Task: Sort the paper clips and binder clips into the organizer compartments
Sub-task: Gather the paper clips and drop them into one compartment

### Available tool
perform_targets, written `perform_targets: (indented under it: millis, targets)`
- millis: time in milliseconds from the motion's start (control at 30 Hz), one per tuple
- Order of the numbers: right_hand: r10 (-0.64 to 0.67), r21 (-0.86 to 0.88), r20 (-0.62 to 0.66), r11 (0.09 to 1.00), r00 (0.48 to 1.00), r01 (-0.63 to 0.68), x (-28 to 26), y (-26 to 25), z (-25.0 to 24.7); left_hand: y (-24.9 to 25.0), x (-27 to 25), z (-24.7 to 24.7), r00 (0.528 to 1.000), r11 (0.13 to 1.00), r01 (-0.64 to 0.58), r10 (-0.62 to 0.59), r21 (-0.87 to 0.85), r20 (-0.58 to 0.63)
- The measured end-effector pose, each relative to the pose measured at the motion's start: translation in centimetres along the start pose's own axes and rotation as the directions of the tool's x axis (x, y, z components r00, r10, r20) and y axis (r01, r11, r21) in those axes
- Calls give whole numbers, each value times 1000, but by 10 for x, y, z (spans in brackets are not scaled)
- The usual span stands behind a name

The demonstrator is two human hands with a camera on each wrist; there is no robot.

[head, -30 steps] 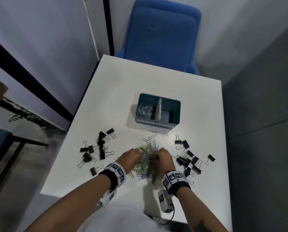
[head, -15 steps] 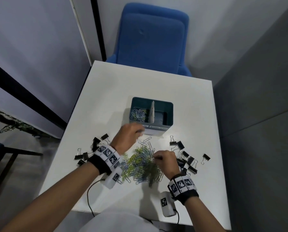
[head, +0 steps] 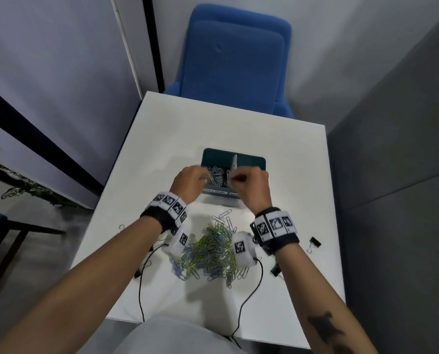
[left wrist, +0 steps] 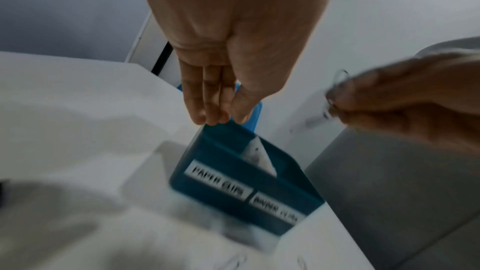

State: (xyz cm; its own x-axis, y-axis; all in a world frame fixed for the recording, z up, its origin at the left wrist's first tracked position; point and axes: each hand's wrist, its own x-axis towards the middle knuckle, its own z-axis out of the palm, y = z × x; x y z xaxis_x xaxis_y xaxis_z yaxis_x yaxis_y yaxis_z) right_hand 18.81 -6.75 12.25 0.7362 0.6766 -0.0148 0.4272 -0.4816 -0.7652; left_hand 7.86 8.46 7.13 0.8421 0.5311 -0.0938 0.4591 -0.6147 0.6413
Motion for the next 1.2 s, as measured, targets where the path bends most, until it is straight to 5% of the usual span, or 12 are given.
perform_targets:
  millis: [267, 433, 633, 1033, 1200]
  targets:
    - [28, -62, 52, 998, 998, -25, 35, 5, 26, -56, -92, 36, 961, 986, 45, -86, 158, 262]
    - [3, -109, 115, 994, 993, 10, -26, 43, 34, -75, -139, 43, 927, 974, 32, -112, 223, 358]
    - [238, -481, 260, 872, 936, -88, -122, 124, 64, -83, -177, 70, 855, 920, -133, -82, 369, 513]
    - [220, -415, 305, 906, 927, -79, -156, 114, 81, -51, -155, 98, 923, 924, -224, 99, 311, 372]
    - [338, -426, 209, 876, 918, -226, -157, 131, 64, -70, -155, 94, 959, 931, -137, 40, 337, 281]
